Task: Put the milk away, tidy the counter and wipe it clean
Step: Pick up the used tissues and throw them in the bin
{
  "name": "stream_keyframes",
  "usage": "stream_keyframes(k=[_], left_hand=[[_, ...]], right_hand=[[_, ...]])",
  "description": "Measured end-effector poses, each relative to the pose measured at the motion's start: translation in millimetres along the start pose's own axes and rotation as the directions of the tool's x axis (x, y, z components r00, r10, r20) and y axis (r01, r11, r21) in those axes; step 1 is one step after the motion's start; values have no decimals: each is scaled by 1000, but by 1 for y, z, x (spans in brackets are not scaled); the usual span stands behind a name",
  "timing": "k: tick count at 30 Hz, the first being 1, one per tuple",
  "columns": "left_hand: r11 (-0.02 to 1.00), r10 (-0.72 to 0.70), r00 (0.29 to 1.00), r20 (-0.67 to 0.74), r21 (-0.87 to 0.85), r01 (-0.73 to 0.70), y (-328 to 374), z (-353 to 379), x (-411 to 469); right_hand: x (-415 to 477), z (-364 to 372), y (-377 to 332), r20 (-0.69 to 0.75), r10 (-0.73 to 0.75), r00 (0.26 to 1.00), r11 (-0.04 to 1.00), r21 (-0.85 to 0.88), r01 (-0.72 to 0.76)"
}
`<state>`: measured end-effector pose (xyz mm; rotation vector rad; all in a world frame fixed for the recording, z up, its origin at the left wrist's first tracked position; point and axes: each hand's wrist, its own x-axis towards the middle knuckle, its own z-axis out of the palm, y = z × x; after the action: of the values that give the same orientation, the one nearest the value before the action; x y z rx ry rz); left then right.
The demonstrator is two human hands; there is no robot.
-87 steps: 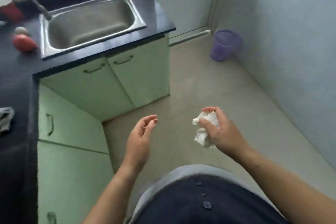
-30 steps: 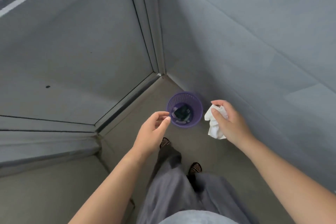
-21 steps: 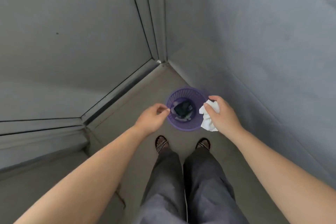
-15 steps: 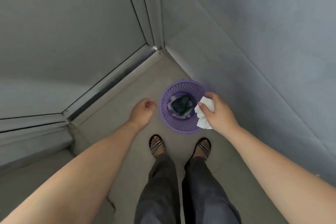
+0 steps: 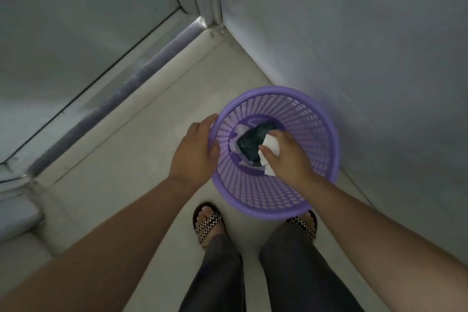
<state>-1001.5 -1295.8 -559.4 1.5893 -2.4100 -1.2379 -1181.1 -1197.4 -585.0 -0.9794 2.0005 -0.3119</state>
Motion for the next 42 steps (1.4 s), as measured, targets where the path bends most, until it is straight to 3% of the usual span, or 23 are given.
stream_keyframes(k=[3, 6, 11, 14, 17, 21, 25, 32, 42], left_hand=[[997, 25, 1000, 8, -70, -24, -5, 6, -1], [988, 3, 1000, -1, -152, -3, 1, 7, -3], [981, -129, 986, 109, -129, 143, 10, -3, -5], [969, -234, 958, 166, -42, 244, 22, -24, -13], [934, -346, 931, 118, -49, 354, 49, -59, -34], [886, -434, 895, 98, -136, 444, 98, -121, -90], [844, -454, 881, 129, -254, 472, 159, -193, -167], [830, -358, 913, 195, -382, 407, 258, -307, -299], [874, -195, 981, -21, -457, 164, 328, -398, -400]], right_hand=[[26, 14, 2, 26, 62, 998, 998, -8, -61], [30, 17, 10, 77, 149, 986, 975, -175, -134], [-11, -5, 14, 138, 177, 974, 931, -344, -121], [-44, -34, -8, 121, 99, 988, 950, -307, -58], [-84, -69, -43, 77, 28, 997, 981, -194, -13], [-150, -117, -98, 46, 13, 999, 998, -55, -11], [-226, -169, -161, 131, -21, 991, 1000, 11, 20], [-372, -259, -255, 204, -135, 970, 990, 66, 124], [-478, -330, -327, 51, -420, 906, 907, 56, 417]])
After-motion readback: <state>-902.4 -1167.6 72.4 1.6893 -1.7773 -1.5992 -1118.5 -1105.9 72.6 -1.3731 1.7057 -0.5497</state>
